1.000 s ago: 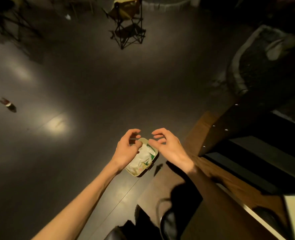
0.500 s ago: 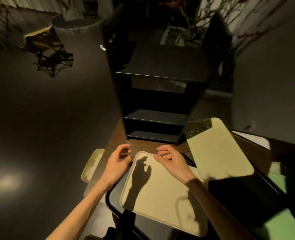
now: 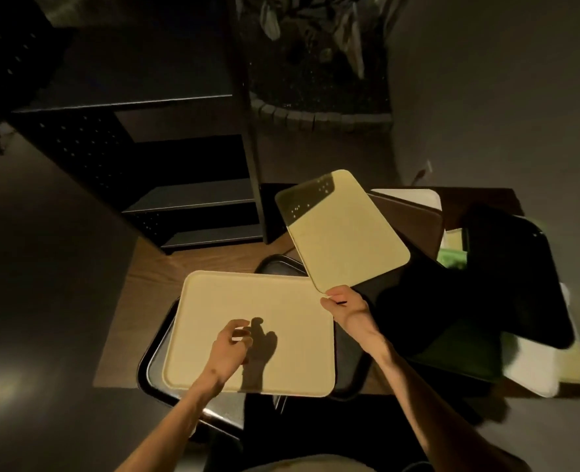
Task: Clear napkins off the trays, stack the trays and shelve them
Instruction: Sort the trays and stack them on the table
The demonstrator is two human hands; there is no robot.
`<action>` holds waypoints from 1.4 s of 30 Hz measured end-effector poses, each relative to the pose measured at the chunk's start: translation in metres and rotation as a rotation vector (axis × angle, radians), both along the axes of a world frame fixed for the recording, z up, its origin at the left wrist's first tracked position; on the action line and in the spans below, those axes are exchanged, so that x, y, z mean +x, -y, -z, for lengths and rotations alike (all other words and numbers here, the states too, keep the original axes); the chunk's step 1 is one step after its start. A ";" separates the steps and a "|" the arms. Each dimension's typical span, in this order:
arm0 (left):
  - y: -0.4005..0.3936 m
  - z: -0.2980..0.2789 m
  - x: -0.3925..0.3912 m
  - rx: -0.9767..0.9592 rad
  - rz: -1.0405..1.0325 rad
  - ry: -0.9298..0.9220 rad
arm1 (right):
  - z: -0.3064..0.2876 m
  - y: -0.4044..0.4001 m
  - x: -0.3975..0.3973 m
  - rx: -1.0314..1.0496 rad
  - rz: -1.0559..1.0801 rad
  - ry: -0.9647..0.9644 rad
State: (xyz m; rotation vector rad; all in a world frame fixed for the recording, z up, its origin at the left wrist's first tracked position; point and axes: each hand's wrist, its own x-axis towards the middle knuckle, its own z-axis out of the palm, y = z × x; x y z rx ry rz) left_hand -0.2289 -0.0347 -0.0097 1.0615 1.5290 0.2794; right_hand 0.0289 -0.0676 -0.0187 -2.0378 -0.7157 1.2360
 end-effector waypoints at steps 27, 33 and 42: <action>0.018 0.003 0.035 -0.030 -0.064 0.004 | 0.028 -0.035 0.075 0.095 0.798 -0.383; -0.009 -0.016 0.086 0.039 0.004 0.084 | 0.004 0.013 0.114 0.192 0.577 -0.239; -0.048 -0.038 0.110 0.360 0.101 -0.038 | -0.040 0.057 0.181 0.096 0.242 -0.067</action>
